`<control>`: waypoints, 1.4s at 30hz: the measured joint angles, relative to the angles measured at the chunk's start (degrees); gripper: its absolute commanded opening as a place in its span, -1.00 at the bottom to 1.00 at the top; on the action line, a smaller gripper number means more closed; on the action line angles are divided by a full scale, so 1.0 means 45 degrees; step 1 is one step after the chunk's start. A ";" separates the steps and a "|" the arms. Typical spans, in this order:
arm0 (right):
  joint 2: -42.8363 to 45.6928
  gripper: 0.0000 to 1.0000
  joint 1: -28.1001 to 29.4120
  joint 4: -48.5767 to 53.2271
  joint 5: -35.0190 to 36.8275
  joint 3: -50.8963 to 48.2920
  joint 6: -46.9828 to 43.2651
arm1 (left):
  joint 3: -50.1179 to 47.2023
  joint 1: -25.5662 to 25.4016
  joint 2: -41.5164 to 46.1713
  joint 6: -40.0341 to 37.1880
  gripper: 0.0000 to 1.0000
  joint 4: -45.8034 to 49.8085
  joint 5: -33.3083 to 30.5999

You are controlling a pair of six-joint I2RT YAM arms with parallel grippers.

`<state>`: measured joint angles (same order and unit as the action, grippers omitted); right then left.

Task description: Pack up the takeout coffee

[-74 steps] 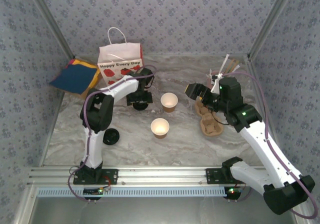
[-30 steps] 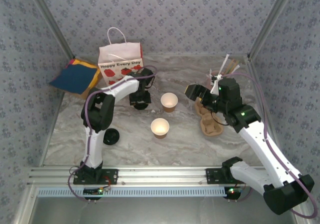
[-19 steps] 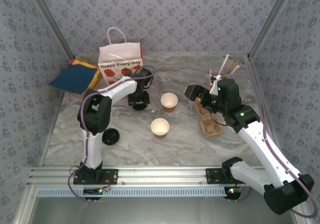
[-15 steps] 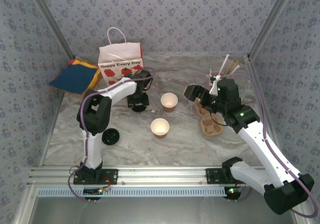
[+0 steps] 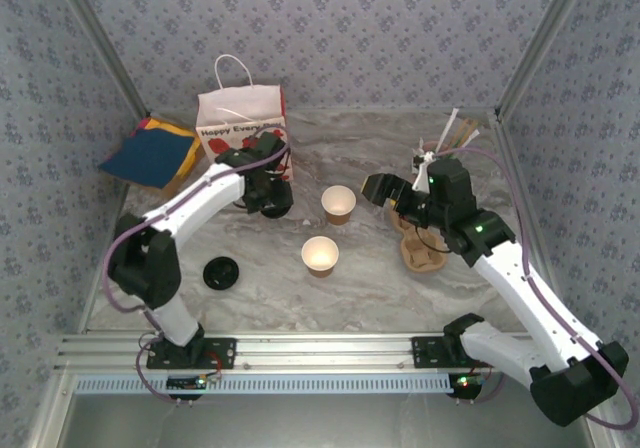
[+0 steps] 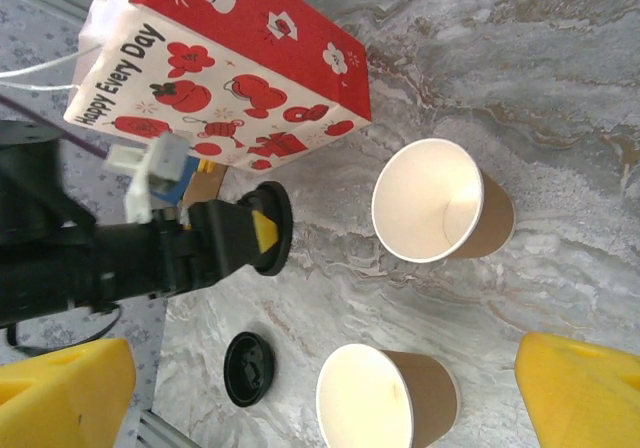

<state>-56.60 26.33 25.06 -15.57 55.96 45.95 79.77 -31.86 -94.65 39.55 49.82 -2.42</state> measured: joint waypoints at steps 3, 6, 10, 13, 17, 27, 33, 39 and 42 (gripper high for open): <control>-0.0272 0.99 0.0175 -0.0019 -0.0005 0.0000 -0.0044 | -0.0427 -0.0102 0.0942 0.0097 0.17 0.0024 0.0427; -0.0559 0.99 0.0272 -0.0097 -0.0005 0.0000 -0.0092 | -0.0884 -0.0282 0.1821 0.0131 0.15 0.0039 0.0806; -0.0782 1.00 0.0277 -0.0121 -0.0005 0.0000 -0.0189 | -0.1214 -0.0928 0.2837 0.0126 0.13 0.0287 0.1015; -0.0782 0.99 0.0277 -0.0092 -0.0010 0.0000 -0.0355 | -0.1219 -0.1753 0.3211 0.0121 0.13 0.0510 0.0957; -0.0724 0.99 0.0267 0.0102 -0.0010 0.0000 -0.0583 | -0.1209 -0.3113 0.3186 0.0126 0.13 0.0967 0.0622; 0.0797 0.99 0.0267 0.1025 0.0112 -0.0529 -0.0850 | -0.0345 -0.5693 0.1642 0.0121 0.12 0.1666 -0.0403; 0.1753 0.99 0.0267 0.1695 0.0325 -0.1156 -0.0845 | 0.0000 -0.6368 0.0670 0.0112 0.12 0.1685 -0.0729; 0.2288 0.99 0.0267 0.2195 0.0423 -0.1598 -0.0840 | 0.0102 -0.6377 0.0287 0.0063 0.12 0.1807 -0.0869; 0.2414 1.00 0.0272 0.2312 0.0427 -0.1812 -0.0831 | 0.0282 -0.6377 0.0078 -0.0019 0.11 0.2011 -0.0986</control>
<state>-45.74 27.55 35.46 -13.65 47.81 42.22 81.03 -60.55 -94.30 39.46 58.87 -6.85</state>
